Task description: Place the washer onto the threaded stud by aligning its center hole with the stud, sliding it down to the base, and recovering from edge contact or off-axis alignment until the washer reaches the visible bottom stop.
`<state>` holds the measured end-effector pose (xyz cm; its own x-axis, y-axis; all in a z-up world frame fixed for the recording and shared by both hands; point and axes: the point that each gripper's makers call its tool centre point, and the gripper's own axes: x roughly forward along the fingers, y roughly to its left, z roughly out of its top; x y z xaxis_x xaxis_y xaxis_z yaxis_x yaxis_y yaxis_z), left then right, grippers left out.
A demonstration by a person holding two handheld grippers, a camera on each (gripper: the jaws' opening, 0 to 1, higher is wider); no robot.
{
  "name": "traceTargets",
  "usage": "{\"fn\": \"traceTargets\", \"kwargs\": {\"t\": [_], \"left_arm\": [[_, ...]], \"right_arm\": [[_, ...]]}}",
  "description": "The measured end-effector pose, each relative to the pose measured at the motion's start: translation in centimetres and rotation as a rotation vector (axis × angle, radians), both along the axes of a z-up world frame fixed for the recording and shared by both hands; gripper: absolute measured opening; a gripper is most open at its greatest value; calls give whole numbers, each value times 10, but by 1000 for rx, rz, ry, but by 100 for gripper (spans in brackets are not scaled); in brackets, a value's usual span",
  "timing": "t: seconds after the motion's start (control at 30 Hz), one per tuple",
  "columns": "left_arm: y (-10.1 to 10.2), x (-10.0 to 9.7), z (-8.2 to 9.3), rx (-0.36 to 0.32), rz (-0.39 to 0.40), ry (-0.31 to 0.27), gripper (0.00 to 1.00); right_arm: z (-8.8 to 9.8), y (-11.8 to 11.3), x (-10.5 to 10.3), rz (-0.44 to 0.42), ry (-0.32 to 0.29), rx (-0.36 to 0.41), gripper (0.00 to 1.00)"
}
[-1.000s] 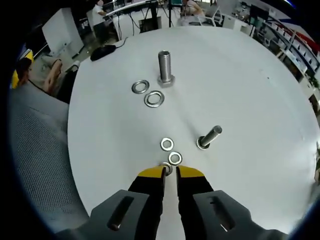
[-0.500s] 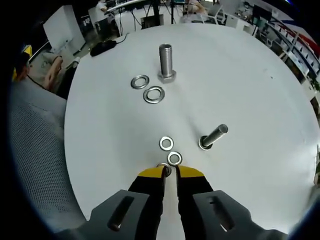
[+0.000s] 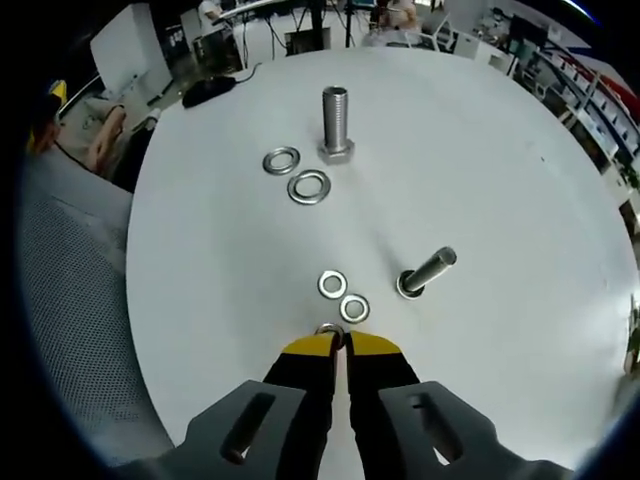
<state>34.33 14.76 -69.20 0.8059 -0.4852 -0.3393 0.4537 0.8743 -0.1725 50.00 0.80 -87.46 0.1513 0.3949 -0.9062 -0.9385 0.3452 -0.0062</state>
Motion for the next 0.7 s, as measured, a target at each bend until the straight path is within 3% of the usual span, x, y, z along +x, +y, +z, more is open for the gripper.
{"fn": "traceTargets", "kwargs": {"t": [0.7], "left_arm": [[-1, -1, 1, -2, -5, -4, 16]], "right_arm": [[41, -5, 17, -50, -61, 62, 5]]}}
